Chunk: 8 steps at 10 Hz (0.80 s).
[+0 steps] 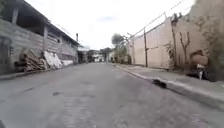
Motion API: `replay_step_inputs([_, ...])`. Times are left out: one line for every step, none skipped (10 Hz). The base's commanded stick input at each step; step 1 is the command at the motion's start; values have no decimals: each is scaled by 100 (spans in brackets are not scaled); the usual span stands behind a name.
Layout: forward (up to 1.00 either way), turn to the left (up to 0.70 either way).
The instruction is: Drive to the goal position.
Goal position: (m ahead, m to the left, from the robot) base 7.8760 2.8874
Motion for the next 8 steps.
replay_step_inputs([100,17])
replay_step_inputs([100,-11])
replay_step_inputs([100,-21])
replay_step_inputs([100,-21])
replay_step_inputs([100,-21])
replay_step_inputs([100,-5])
replay_step_inputs([100,18])
replay_step_inputs([100,-12])
